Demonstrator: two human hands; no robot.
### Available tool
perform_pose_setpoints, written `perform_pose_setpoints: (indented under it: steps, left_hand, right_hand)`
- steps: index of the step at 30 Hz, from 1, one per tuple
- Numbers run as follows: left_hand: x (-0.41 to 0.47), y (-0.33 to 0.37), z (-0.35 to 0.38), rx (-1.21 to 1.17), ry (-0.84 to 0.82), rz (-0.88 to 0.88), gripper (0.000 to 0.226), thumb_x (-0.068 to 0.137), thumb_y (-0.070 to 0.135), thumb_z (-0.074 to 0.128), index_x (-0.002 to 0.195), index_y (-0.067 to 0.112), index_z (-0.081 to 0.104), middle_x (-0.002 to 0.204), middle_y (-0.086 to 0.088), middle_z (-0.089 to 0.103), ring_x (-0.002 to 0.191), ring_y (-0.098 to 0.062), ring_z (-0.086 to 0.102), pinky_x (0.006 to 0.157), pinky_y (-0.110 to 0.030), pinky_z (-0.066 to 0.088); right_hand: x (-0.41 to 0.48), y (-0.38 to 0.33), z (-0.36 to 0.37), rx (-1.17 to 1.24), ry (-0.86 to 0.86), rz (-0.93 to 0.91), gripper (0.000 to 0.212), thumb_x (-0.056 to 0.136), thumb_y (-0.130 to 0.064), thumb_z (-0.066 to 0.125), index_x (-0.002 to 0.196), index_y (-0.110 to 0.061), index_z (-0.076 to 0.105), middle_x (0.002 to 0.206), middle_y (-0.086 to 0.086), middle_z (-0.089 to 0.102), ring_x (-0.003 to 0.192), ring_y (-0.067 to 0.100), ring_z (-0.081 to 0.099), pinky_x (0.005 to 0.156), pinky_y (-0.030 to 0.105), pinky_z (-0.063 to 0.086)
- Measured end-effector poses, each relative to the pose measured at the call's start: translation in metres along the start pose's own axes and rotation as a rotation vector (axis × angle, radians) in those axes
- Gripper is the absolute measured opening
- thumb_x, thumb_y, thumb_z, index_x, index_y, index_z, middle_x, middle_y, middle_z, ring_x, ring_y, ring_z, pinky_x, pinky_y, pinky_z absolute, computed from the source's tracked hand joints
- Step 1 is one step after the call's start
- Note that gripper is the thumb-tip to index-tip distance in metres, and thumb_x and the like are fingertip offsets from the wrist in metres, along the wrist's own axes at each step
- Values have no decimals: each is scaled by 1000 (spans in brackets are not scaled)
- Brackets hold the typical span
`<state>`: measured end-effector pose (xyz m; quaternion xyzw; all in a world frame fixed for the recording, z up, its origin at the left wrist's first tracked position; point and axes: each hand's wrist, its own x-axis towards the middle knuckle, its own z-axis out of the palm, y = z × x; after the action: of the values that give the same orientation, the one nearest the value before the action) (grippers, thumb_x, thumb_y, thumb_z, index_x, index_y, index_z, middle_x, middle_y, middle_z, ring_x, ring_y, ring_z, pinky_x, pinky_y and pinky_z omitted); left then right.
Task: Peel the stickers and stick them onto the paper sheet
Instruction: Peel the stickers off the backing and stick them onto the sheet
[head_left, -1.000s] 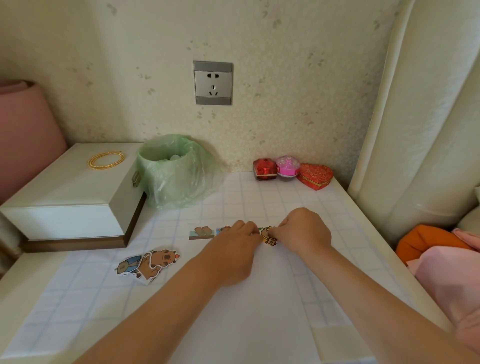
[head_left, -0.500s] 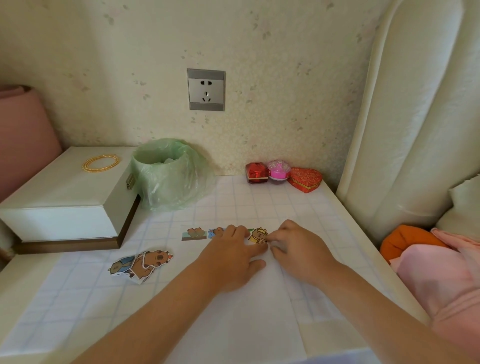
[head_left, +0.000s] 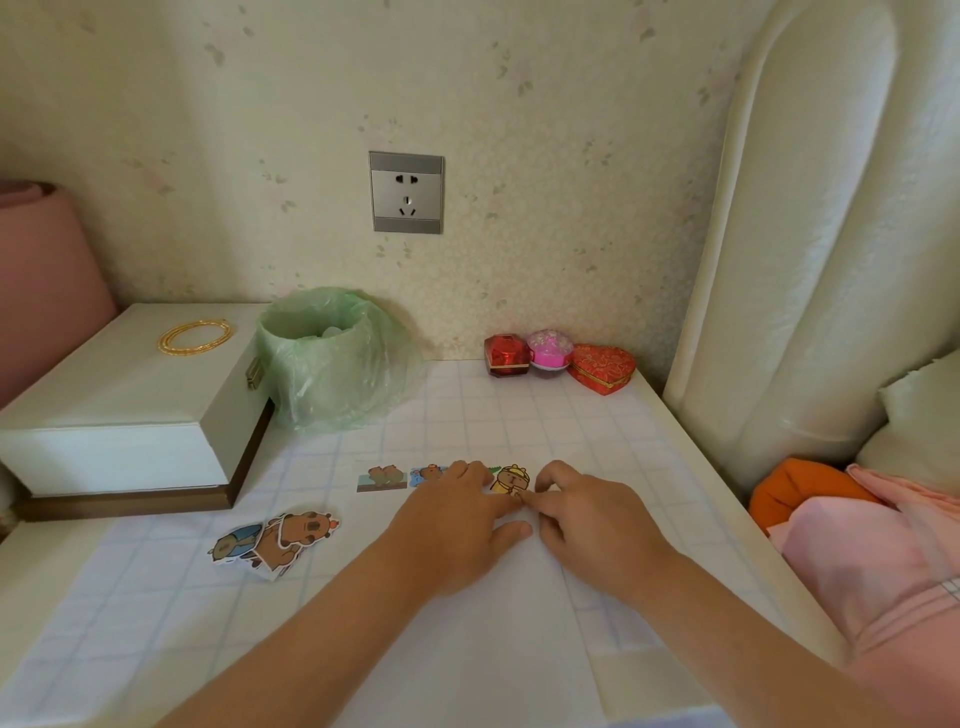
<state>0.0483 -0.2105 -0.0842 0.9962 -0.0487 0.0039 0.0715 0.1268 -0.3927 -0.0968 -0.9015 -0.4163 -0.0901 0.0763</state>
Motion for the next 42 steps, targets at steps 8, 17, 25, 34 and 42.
perform_pose_setpoints:
  steps: [8, 17, 25, 34, 42]
  left_hand:
    - [-1, -1, 7, -83, 113, 23, 44, 103, 50, 28, 112, 28, 65, 110, 6, 50, 99, -13, 42, 82, -30, 41]
    - [-4, -1, 14, -48, 98, -23, 45, 104, 47, 29, 123, 17, 58, 136, 6, 47, 135, -12, 33, 96, -28, 43]
    - [-6, 2, 16, 94, 108, 37, 58, 96, 58, 20, 141, 30, 44, 134, -4, 48, 125, -23, 47, 91, -34, 45]
    - [-5, 2, 15, -25, 101, 4, 56, 94, 61, 18, 135, 44, 51, 134, 2, 43, 123, -17, 40, 95, -31, 39]
    - [3, -5, 12, -26, 126, -32, 63, 88, 63, 14, 135, 39, 48, 116, 7, 51, 108, -17, 48, 92, -32, 38]
  right_hand:
    - [1, -5, 1, 31, 47, -37, 30, 85, -23, 53, 104, -36, 73, 97, -11, 62, 57, 16, 56, 41, 28, 39]
    - [7, -2, 3, 20, 9, 23, 31, 83, -23, 48, 90, -29, 77, 107, -15, 65, 72, 15, 64, 53, 25, 41]
    - [9, 1, -3, 103, 15, 66, 29, 89, -25, 56, 116, -23, 67, 120, -11, 56, 76, 15, 62, 62, 31, 51]
    - [21, 7, 8, 50, -27, -31, 40, 95, -23, 45, 131, -24, 62, 135, -16, 52, 88, 16, 65, 68, 34, 53]
    - [25, 7, 11, 77, 10, 33, 35, 94, -24, 46, 124, -27, 63, 122, -13, 56, 78, 16, 62, 60, 32, 48]
